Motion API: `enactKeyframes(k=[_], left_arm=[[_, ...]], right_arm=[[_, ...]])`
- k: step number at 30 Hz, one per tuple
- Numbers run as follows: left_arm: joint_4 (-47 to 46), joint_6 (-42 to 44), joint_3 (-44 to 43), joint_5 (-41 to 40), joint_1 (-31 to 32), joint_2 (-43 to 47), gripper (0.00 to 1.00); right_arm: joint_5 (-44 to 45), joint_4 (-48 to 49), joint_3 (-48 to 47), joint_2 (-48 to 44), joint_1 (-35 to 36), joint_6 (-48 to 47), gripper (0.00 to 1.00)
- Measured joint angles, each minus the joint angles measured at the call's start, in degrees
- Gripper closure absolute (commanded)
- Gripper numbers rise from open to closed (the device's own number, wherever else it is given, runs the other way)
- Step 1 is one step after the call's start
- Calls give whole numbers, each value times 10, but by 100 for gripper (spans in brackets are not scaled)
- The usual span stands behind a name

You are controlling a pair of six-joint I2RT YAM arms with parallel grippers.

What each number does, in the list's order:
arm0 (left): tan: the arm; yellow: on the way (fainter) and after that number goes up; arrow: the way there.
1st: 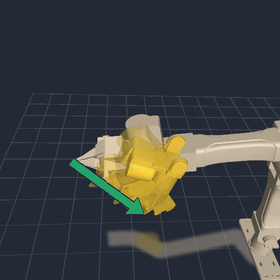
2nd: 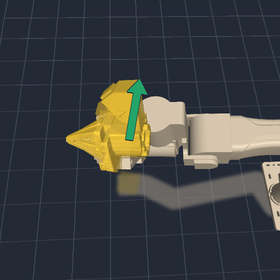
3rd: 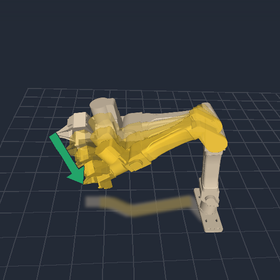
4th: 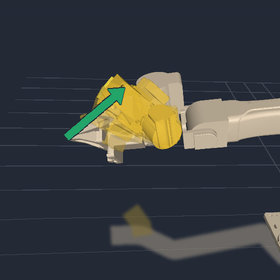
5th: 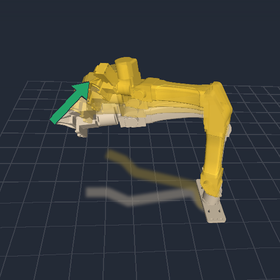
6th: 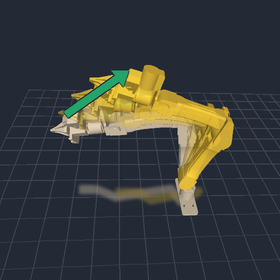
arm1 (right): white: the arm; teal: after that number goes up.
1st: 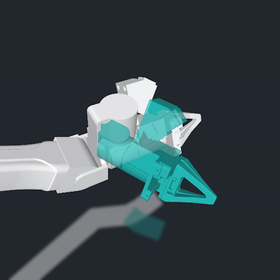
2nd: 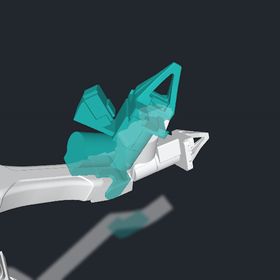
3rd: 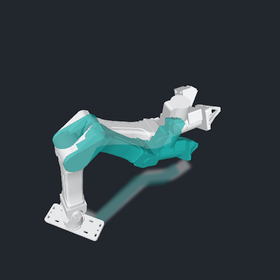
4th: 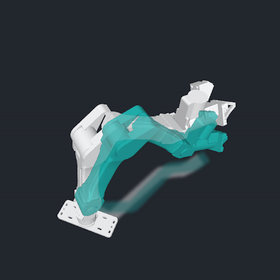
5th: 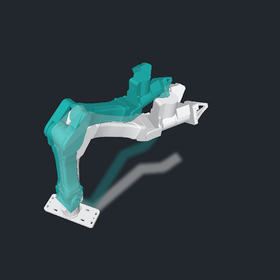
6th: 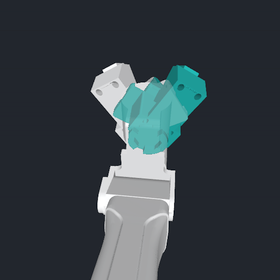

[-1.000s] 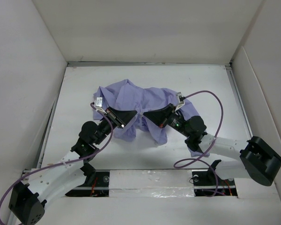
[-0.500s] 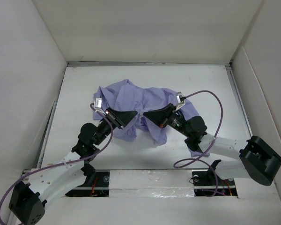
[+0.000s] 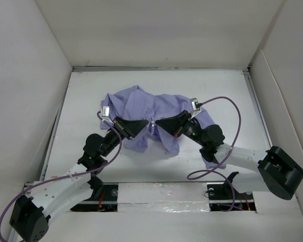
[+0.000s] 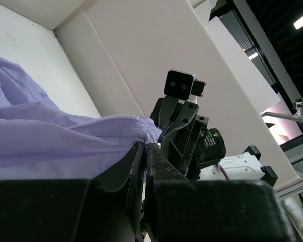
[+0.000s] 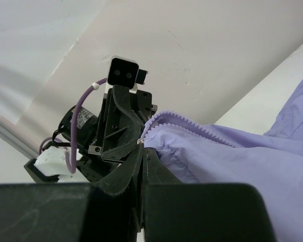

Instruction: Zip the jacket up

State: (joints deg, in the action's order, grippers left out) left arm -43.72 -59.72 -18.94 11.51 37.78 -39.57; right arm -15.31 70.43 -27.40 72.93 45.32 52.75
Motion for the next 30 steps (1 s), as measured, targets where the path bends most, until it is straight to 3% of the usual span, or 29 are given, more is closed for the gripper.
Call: enactKeyframes(k=[30], left_arm=[[-31,3,7,51,0,-13,100]], right_arm=[[-19,5,-3,13,-11,12,100]])
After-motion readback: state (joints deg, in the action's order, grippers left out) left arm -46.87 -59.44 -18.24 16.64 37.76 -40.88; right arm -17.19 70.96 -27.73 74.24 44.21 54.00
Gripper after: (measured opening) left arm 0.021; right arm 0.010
